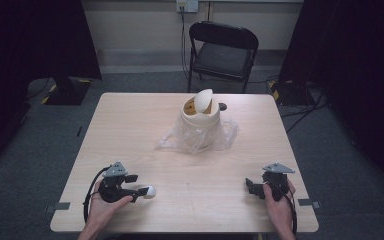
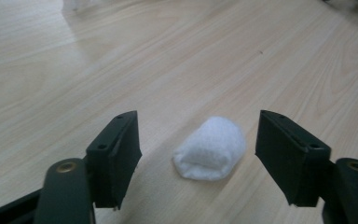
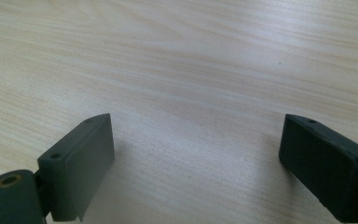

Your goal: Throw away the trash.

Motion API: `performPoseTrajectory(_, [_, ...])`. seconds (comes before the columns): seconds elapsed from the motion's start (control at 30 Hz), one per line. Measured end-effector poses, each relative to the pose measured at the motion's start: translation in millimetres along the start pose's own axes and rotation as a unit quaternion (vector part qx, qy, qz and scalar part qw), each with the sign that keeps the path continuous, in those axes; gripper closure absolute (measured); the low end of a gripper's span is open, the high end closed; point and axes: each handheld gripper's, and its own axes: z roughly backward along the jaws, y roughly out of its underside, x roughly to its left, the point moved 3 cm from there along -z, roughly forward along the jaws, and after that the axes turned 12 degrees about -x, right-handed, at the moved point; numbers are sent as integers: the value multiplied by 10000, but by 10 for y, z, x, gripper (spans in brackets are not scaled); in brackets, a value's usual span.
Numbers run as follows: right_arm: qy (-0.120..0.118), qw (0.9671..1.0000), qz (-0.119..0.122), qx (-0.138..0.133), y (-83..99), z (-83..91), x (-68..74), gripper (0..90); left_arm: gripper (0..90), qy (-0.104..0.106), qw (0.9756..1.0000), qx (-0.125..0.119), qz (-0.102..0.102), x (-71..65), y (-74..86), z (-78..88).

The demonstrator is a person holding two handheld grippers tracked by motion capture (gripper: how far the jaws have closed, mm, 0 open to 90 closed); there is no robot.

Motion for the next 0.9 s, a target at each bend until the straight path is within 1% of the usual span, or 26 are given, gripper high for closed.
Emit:
performPoseTrajectory(0.03, [0,10000,0,0,0,0,0,94,338,0,10000,0,0,0,0,0])
performPoseTrajectory(0.07, [-1,10000,1,5,0,1,0,94,338,8,10000,44,-50,-20,0,-11])
performPoseTrajectory(0.1, [-1,10000,-3,7,0,1,0,94,341,68,9999,77,-94,-38,-1,-19])
performPoseTrajectory(0.13, [5,10000,-2,8,0,1,0,94,361,133,9998,76,-90,-58,-1,-31])
performPoseTrajectory(0.2, [3,10000,-2,7,0,1,0,94,361,156,9997,104,-130,-91,7,-56])
performPoseTrajectory(0.27, [-5,10000,1,4,0,1,0,94,369,223,9995,160,-141,-103,22,-82])
performPoseTrajectory(0.3, [4,10000,-2,7,0,1,0,94,389,222,9994,197,-200,-101,30,-96])
performPoseTrajectory(0.33, [5,10000,-1,6,0,2,0,95,411,256,9992,233,-186,-105,56,-127])
performPoseTrajectory(0.37, [5,10000,-3,7,0,2,1,94,426,256,9992,233,-186,-105,56,-127])
performPoseTrajectory(0.47, [4,10000,-1,6,0,2,0,94,435,215,9991,300,-220,-112,79,-141])
performPoseTrajectory(0.5, [4,10000,-1,7,0,2,0,95,455,190,9990,308,-256,-104,81,-139])
performPoseTrajectory(0.57, [4,10000,-1,7,0,2,0,94,519,192,9993,249,-206,-86,86,-137])
performPoseTrajectory(0.6, [4,10000,-1,7,0,2,0,94,519,173,9994,240,-192,-80,90,-136])
performPoseTrajectory(0.67, [4,10000,-2,8,0,2,0,94,538,131,9993,269,-235,-71,98,-141])
performPoseTrajectory(0.9, [0,10000,2,4,0,1,0,94,583,75,9992,283,-267,-64,99,-157])
